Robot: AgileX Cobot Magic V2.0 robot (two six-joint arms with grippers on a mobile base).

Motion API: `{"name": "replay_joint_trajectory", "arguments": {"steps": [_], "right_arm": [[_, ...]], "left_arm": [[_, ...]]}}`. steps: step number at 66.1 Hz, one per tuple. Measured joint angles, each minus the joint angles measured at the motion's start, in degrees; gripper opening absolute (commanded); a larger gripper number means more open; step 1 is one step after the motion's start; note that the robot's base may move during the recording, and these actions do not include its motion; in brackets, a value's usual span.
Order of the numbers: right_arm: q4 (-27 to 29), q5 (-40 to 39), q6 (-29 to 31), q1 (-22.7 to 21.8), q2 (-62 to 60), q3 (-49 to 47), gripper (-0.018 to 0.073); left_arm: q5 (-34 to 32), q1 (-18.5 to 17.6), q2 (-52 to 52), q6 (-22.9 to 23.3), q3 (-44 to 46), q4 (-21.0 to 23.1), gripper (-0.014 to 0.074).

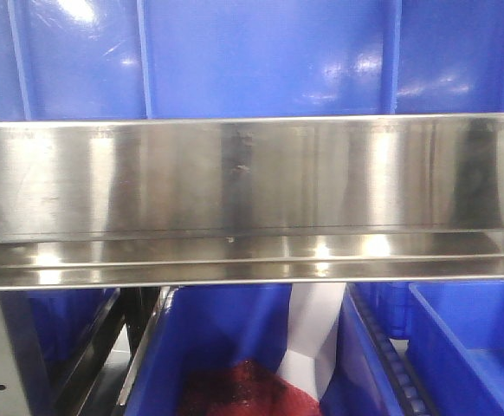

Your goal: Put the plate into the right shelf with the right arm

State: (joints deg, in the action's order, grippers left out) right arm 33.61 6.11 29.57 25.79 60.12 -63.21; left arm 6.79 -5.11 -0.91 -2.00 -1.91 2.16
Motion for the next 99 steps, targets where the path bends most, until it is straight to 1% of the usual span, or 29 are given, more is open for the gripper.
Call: {"name": "replay_joint_trajectory", "arguments": {"steps": [10, 21, 26, 29, 32, 35, 36, 38, 40, 42, 44, 46, 51, 67, 73, 95, 99], "right_arm": [[0.0, -2.97, 0.0, 0.0, 7.75, -3.35, 0.0056], [0.0, -4.73, 0.0, 0.0, 13.55, -5.55, 0.0058], [0.0, -4.81, 0.0, 0.0, 15.2, -5.92, 0.009], [0.0, -4.81, 0.0, 0.0, 15.95, -6.07, 0.0141], [0.0, -4.81, 0.0, 0.0, 16.45, -6.11, 0.0216], [0.0, -4.61, 0.0, 0.0, 16.78, -6.11, 0.0329], [0.0, -4.61, 0.0, 0.0, 16.8, -6.11, 0.0347], [0.0, -4.46, 0.0, 0.0, 17.0, -6.11, 0.0435], [0.0, -4.44, 0.0, 0.0, 16.92, -6.11, 0.0501], [0.0, -4.34, 0.0, 0.0, 17.02, -6.11, 0.0545], [0.0, -4.34, 0.0, 0.0, 17.02, -6.11, 0.0608], [0.0, -4.34, 0.0, 0.0, 17.02, -6.21, 0.064], [0.0, -4.34, 0.0, 0.0, 17.02, -6.25, 0.0622], [0.0, -1.87, 0.0, 0.0, 14.23, -6.25, 0.0622], [0.0, -0.11, 0.0, 0.0, 10.6, -6.25, 0.0622], [0.0, 11.69, 0.0, 0.0, -8.73, -6.35, 0.0621], [0.0, 13.84, 0.0, 0.0, -11.57, -6.48, 0.0603]], "left_arm": [[0.0, 0.0, 0.0, 0.0, 0.0, 0.0, -0.0047], [0.0, 0.0, 0.0, 0.0, 0.0, 0.0, -0.0047], [0.0, 0.0, 0.0, 0.0, 0.0, 0.0, -0.0047], [0.0, 0.0, 0.0, 0.0, 0.0, 0.0, -0.0047], [0.0, 0.0, 0.0, 0.0, 0.0, 0.0, -0.0047], [0.0, 0.0, 0.0, 0.0, 0.0, 0.0, -0.0047], [0.0, 0.0, 0.0, 0.0, 0.0, 0.0, -0.0047], [0.0, 0.0, 0.0, 0.0, 0.0, 0.0, -0.0047], [0.0, 0.0, 0.0, 0.0, 0.0, 0.0, -0.0047], [0.0, 0.0, 0.0, 0.0, 0.0, 0.0, -0.0047], [0.0, 0.0, 0.0, 0.0, 0.0, 0.0, -0.0047], [0.0, 0.0, 0.0, 0.0, 0.0, 0.0, -0.0047], [0.0, 0.0, 0.0, 0.0, 0.0, 0.0, -0.0047], [0.0, 0.0, 0.0, 0.0, 0.0, 0.0, -0.0047], [0.0, 0.0, 0.0, 0.0, 0.0, 0.0, -0.0047], [0.0, 0.0, 0.0, 0.0, 0.0, 0.0, -0.0047], [0.0, 0.0, 0.0, 0.0, 0.0, 0.0, -0.0047]]}}
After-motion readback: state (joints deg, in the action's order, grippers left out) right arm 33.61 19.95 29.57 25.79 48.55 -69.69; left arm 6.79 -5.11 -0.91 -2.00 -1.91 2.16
